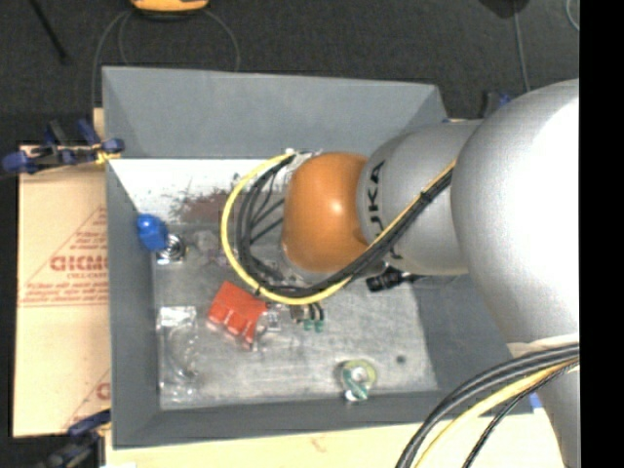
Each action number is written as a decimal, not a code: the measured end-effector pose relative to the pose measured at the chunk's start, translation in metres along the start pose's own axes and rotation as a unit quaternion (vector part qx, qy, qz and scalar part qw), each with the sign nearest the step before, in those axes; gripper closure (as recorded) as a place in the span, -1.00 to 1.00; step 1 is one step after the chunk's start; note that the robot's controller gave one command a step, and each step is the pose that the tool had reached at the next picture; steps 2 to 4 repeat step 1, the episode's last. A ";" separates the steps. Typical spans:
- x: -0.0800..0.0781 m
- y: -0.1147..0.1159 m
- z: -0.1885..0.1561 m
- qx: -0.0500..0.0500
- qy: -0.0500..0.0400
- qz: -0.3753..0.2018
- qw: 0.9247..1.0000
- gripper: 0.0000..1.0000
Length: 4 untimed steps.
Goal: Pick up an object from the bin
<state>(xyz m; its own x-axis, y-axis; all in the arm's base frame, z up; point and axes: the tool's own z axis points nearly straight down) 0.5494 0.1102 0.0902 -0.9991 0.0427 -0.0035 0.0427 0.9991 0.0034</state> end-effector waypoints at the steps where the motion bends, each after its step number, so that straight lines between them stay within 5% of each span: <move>1: -0.001 0.006 -0.113 -0.001 -0.004 -0.003 1.000 1.00; 4: -0.001 0.006 -0.113 -0.001 -0.004 -0.003 1.000 1.00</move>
Offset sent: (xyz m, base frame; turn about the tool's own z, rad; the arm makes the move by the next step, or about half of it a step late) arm -0.0018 0.0047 0.1078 -0.0033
